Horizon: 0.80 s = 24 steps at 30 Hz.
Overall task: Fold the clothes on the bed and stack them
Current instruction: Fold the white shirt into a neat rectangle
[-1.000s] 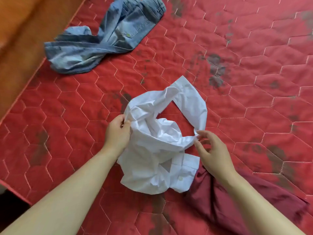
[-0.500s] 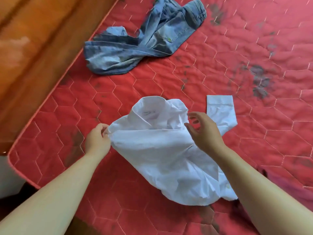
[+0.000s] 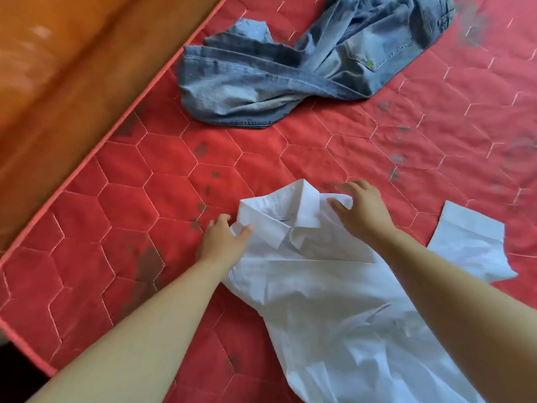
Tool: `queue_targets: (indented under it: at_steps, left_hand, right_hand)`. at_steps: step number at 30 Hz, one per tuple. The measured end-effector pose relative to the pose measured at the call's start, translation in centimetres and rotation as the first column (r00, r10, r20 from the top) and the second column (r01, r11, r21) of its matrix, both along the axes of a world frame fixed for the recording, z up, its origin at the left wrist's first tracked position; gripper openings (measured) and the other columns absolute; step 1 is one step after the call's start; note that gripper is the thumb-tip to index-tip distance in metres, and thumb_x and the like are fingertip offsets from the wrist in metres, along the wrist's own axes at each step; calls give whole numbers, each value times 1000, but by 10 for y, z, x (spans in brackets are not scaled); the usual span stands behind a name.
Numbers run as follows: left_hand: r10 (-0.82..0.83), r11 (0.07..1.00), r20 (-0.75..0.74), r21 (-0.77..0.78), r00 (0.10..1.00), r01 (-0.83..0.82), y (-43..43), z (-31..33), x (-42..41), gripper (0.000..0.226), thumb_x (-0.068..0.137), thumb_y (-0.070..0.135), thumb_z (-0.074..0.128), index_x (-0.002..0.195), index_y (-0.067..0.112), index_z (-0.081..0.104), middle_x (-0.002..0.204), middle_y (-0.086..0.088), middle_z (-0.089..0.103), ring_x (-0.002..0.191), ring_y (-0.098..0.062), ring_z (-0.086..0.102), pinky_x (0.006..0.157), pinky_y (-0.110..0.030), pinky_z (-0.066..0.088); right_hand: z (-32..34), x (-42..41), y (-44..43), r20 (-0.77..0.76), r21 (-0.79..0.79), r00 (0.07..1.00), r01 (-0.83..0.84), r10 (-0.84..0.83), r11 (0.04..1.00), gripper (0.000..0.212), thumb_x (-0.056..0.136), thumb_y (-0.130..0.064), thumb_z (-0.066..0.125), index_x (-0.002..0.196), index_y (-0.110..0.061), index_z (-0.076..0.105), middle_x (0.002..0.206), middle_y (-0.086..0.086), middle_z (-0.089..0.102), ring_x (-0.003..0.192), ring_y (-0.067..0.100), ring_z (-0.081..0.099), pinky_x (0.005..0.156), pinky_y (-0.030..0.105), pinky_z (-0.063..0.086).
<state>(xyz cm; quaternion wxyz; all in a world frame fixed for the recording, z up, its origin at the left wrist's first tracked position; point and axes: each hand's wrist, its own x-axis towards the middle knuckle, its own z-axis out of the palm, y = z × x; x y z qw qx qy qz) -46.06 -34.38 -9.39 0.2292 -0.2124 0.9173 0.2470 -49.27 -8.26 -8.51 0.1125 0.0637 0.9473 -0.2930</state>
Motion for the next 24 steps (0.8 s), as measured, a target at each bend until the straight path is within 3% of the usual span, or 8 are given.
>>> queue_targets:
  at_steps: [2, 4, 7, 12, 14, 16, 21, 24]
  left_hand:
    - [17, 1000, 68, -24, 998, -16, -1, -10, -1, 60, 83, 58, 51, 120, 12, 48, 118, -6, 56, 105, -28, 54, 80, -34, 42]
    - [53, 998, 57, 20, 997, -54, 0, -16, 1, 42, 85, 57, 51, 94, 16, 51, 92, 0, 59, 88, -26, 56, 66, -31, 37]
    - [116, 990, -111, 92, 987, -106, 4, -13, 11, 27, 88, 46, 53, 80, 21, 49, 70, 12, 50, 78, -25, 56, 60, -30, 32]
    - [103, 989, -409, 135, 907, -51, 3, 35, 21, 16, 88, 37, 58, 80, 26, 49, 65, 11, 55, 64, -18, 53, 55, -31, 38]
    - [71, 992, -477, 126, 876, -11, 5, 71, 25, 13, 87, 35, 59, 79, 31, 49, 63, 13, 55, 61, -7, 51, 52, -23, 34]
    - [43, 993, -532, 114, 845, 21, 13, 117, 29, 13, 87, 37, 59, 79, 33, 49, 61, 15, 54, 58, -1, 50, 48, -14, 29]
    - [0, 975, -672, 164, 740, 149, 57, 274, 57, 19, 82, 44, 64, 77, 28, 56, 57, 11, 56, 58, -14, 53, 49, -23, 30]
    - [-9, 949, -768, 194, 640, 247, 87, 381, 93, 42, 72, 67, 59, 72, 26, 58, 57, 7, 59, 58, -9, 54, 52, -20, 37]
  right_hand:
    - [-10, -11, -6, 39, 5, 997, 66, -67, 998, 34, 86, -37, 59, 116, -22, 60, 123, 5, 54, 116, 29, 45, 97, 45, 38]
    - [-18, -17, -14, 101, 14, 986, 133, -134, 991, 42, 84, -44, 58, 121, -25, 54, 121, 2, 54, 116, 28, 46, 96, 46, 38]
    - [-21, -15, -25, 156, -36, 966, 215, -207, 976, 40, 80, -49, 59, 114, -29, 55, 97, -10, 61, 103, 20, 57, 85, 35, 40]
    - [15, 11, -21, 137, -190, 989, 85, -59, 978, 18, 79, -35, 69, 84, -18, 70, 71, -5, 65, 62, 10, 57, 53, 23, 39]
    - [52, 25, -9, 86, -237, 991, 119, -101, 964, 11, 76, -35, 72, 76, -26, 65, 68, -15, 59, 57, -1, 52, 45, 13, 35]
    - [101, 42, 6, -37, -303, 983, 161, -181, 939, 16, 75, -33, 75, 72, -36, 59, 69, -20, 54, 61, -8, 51, 48, 8, 36]
    - [259, 99, 54, -303, -411, 916, 124, -263, 903, 18, 82, -29, 69, 77, -38, 54, 79, -17, 58, 77, -14, 49, 63, 7, 34]
    - [360, 142, 89, -417, -457, 870, 51, -264, 888, 23, 86, -25, 65, 75, -41, 52, 77, -25, 61, 70, -15, 51, 58, 5, 36]
